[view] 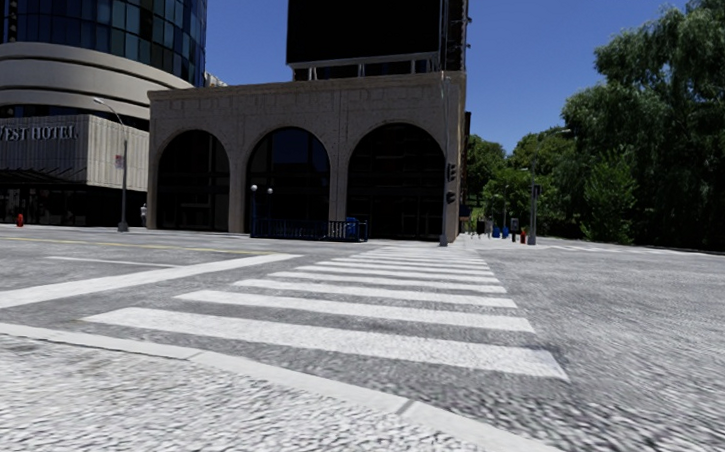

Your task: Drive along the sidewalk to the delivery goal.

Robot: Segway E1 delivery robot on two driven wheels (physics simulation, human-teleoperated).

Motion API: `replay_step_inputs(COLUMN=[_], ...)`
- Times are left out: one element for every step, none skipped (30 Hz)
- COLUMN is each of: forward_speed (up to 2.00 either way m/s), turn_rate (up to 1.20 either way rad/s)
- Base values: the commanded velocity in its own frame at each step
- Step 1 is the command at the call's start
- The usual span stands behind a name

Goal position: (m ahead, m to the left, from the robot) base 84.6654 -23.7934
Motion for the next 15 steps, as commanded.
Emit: replay_step_inputs(forward_speed=[1.83,1.83,1.83,1.83,1.83,1.83,1.83,1.83,1.83,1.83,1.83,1.83,1.83,1.83,1.83], turn_rate=[0.0,0.0,0.0,0.0,0.0,0.0,0.0,0.0,0.0,0.0,0.0,0.0,0.0,0.0,0.0])
